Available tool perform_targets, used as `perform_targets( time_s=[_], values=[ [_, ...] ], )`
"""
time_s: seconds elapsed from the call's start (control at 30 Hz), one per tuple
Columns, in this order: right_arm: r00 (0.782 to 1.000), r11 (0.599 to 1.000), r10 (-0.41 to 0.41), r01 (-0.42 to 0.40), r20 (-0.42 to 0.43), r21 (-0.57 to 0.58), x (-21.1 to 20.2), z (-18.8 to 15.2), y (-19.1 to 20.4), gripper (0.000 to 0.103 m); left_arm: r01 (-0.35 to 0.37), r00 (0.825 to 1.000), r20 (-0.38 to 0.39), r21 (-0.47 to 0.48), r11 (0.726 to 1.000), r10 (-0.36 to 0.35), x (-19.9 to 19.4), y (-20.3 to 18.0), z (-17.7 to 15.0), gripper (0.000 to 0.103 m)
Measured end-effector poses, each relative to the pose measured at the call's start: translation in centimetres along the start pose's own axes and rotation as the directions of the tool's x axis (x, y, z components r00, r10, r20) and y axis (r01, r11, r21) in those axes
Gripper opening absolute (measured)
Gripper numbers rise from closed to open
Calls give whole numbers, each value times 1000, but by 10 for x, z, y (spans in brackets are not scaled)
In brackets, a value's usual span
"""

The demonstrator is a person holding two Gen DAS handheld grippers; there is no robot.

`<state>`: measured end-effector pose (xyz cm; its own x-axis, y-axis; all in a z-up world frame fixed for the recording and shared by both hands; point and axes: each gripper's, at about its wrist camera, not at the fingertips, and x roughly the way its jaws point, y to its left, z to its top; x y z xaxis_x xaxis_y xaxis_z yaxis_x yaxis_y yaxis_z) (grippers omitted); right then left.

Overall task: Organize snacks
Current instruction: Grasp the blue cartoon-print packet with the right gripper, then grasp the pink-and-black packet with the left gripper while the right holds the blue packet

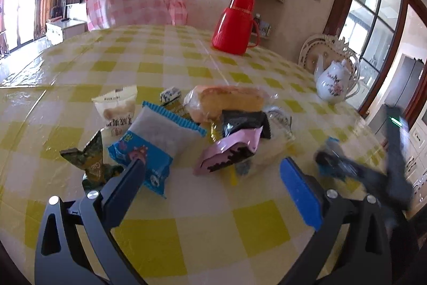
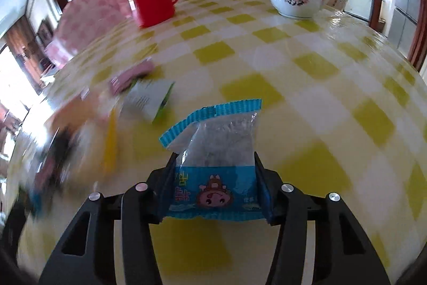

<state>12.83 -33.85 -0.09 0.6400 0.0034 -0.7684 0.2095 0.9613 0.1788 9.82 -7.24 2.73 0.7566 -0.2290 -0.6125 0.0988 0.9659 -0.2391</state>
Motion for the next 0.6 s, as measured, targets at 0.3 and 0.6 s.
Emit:
perform_targets(
  time_s=[0.3, 0.6],
  values=[
    [991, 990, 135, -136, 23, 44, -53, -57, -3, 51, 33, 997, -68, 69, 997, -28, 12, -9, -7, 101],
    [974, 972, 226, -227, 16, 66, -63, -58, 2, 52, 36, 999, -44, 132, 991, -31, 49, -26, 24, 84]
  ],
)
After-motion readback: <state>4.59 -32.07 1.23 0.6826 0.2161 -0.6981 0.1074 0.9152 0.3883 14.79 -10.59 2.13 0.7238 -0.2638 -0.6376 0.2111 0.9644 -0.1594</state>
